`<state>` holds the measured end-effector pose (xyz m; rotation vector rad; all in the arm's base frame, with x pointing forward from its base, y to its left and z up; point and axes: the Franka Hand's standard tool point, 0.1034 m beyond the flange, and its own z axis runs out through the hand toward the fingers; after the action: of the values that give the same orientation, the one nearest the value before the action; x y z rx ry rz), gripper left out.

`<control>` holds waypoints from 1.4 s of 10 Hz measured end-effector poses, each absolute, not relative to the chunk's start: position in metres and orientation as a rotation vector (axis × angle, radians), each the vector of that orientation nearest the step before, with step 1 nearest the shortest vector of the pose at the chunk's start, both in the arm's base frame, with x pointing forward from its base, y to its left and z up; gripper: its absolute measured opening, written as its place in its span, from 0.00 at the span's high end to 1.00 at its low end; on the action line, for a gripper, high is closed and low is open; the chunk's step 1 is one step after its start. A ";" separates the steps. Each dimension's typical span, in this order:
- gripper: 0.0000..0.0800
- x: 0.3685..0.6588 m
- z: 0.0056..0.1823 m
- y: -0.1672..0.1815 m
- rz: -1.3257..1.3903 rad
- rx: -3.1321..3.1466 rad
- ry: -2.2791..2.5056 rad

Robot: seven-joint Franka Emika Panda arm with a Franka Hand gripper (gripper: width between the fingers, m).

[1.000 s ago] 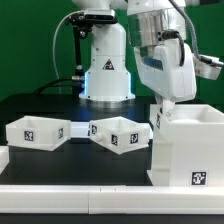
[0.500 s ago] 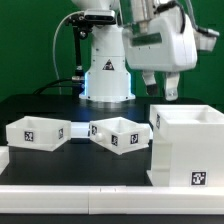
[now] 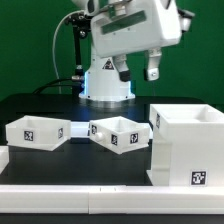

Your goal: Assemble drawer

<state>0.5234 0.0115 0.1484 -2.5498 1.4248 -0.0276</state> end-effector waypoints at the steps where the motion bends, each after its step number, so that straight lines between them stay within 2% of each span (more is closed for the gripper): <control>1: 0.19 0.524 0.149 0.011 -0.041 -2.599 1.334; 3: 0.19 0.521 0.146 0.007 -0.044 -2.632 1.276; 6: 0.19 0.485 0.119 -0.061 -0.060 -2.785 1.086; 7: 0.19 0.476 0.102 -0.090 -0.138 -2.845 1.046; 8: 0.19 0.475 0.089 -0.100 -0.218 -2.883 1.027; 12: 0.19 0.473 0.086 -0.098 -0.201 -2.885 1.020; 14: 0.19 0.447 0.075 -0.120 -0.198 -3.006 0.764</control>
Offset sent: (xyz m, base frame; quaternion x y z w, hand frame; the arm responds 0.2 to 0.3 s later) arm -0.0389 -0.0525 -0.0275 -0.0374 -0.0099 -0.0908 0.9951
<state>0.4473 -0.1198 0.0749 -3.0064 0.7644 -0.1979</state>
